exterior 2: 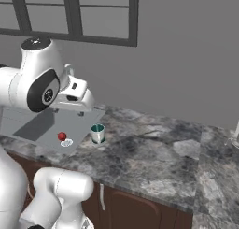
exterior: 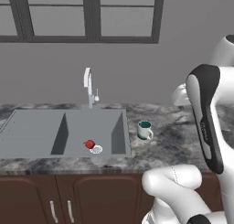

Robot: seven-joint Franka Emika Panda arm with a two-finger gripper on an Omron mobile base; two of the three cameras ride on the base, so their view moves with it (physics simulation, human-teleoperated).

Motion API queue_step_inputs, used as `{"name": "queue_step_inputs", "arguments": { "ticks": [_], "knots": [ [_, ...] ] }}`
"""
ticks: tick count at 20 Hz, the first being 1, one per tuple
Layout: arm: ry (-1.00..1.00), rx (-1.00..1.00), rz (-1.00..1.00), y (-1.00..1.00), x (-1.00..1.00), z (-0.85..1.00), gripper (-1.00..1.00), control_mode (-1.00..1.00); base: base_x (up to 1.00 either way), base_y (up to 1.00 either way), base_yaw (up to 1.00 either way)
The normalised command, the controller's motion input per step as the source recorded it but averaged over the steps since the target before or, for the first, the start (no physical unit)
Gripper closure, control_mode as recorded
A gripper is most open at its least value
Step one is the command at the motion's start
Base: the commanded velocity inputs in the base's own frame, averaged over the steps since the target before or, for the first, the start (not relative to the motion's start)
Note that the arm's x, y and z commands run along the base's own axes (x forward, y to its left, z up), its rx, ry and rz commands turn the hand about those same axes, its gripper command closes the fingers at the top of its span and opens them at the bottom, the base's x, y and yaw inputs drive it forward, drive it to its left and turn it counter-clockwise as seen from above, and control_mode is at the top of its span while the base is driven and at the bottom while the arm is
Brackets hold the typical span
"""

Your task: Clear the mugs and bowl far away from the sink.

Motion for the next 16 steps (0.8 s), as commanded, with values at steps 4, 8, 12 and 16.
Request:
{"name": "queue_step_inputs", "arguments": {
  "ticks": [4,8,12,16],
  "knots": [
    [0.03,0.00,0.27,-0.06,0.12,-0.50,-1.00,-1.00,0.00,0.00,0.00],
    [-0.02,-0.03,0.45,0.13,0.65,-0.93,-1.00,-1.00,0.00,0.00,0.00],
    [-0.01,0.03,0.35,0.13,0.95,-0.97,-1.00,-1.00,0.00,0.00,0.00],
    [0.07,0.02,0.09,0.16,0.74,-0.58,-1.00,-1.00,0.00,0.00,0.00]
  ]
}}
